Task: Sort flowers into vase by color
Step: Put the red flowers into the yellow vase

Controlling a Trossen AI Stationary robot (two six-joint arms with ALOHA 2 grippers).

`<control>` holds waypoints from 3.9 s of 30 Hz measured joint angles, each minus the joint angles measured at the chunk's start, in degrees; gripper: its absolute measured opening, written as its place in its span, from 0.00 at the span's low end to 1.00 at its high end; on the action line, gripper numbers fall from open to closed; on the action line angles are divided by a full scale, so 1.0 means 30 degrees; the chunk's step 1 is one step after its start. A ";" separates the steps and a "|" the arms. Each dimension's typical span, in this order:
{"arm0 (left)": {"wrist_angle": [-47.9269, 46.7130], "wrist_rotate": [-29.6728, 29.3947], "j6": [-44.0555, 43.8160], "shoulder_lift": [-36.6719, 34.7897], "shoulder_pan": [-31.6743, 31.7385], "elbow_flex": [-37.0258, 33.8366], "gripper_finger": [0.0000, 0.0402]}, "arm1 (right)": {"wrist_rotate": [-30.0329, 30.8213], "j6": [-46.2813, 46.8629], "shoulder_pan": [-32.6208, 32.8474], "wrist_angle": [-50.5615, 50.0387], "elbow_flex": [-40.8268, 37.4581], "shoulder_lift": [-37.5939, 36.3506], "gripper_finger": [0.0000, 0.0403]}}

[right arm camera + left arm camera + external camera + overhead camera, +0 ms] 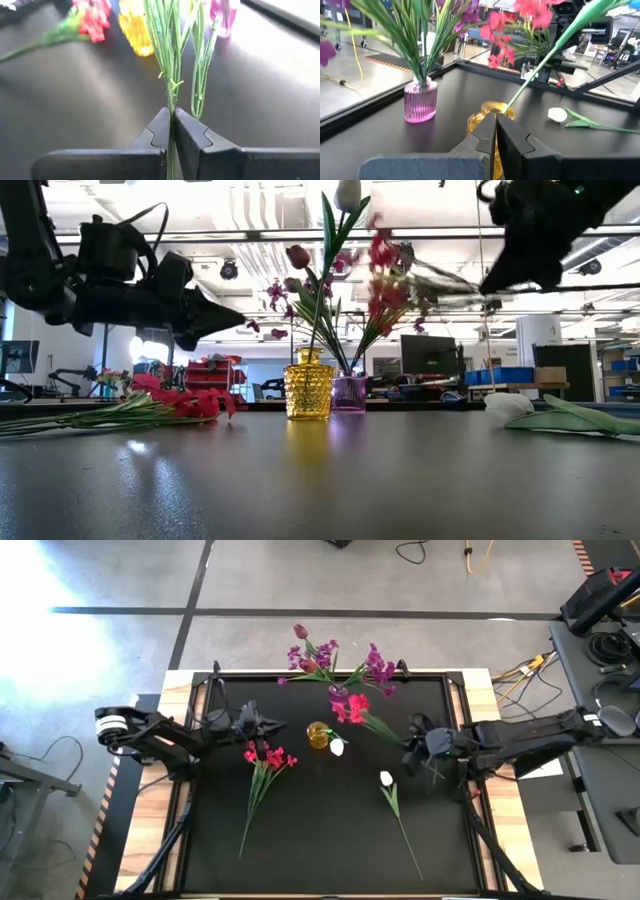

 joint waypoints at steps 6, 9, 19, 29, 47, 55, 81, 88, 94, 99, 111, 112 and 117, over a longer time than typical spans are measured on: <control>0.0013 0.0006 0.0268 -0.0637 0.0000 0.0033 0.00 | 0.2894 -0.3591 0.0619 0.4177 -0.0110 0.0520 0.04; -0.0011 0.0009 0.0420 -0.0793 0.0000 0.0040 0.00 | 0.3694 -0.6536 0.0639 0.8046 -0.0368 0.1058 0.03; 0.1899 0.0029 0.0648 -0.0884 -0.0051 0.0040 0.00 | 0.4294 -1.5509 0.0096 2.7320 -0.3844 0.5497 0.03; 0.4303 0.0022 0.2167 -0.0914 -0.0044 0.0370 0.00 | 0.0356 -1.9113 -0.1924 4.1004 -0.3266 1.3899 0.03; 0.0773 0.2099 0.1085 -0.0666 -0.0051 0.2626 0.01 | -0.4946 -1.6965 -0.5051 4.0002 0.0925 1.6607 0.03; -0.4880 0.3872 0.3651 -0.0659 -0.0022 0.8233 0.21 | -0.7534 -1.6969 -0.5288 3.8268 0.1674 1.5379 0.03; -0.9599 0.8568 0.3571 0.2605 -0.0036 1.5699 0.15 | -0.8866 -1.7129 -0.5729 3.6691 0.3002 1.5278 0.03; -0.9618 0.9020 0.3504 0.2470 0.0019 1.5705 0.01 | -0.8720 -1.7344 -0.5743 3.6506 0.3031 1.5274 0.03; -0.9681 0.8984 0.3489 0.2414 0.0470 1.5697 0.00 | -0.6846 -1.8569 -0.5743 3.5569 0.3038 1.5256 0.04; -1.0034 0.8977 0.3333 0.2387 0.0956 1.5675 0.00 | -0.5178 -1.9039 -0.5743 3.4623 0.3045 1.5256 0.15; -1.0312 0.9286 0.3313 0.2203 0.2315 1.5675 0.00 | -0.3019 -1.7041 -0.5743 3.0252 0.2995 1.4395 0.53; -1.0337 0.9454 0.3251 0.2177 0.2428 1.5675 0.00 | -0.2951 -1.7033 -0.5743 2.9654 0.3001 1.4151 0.55; -1.0498 0.9697 0.3136 0.1931 0.2799 1.5675 0.00 | -0.2835 -1.6808 -0.5743 2.6539 0.2994 1.2518 0.60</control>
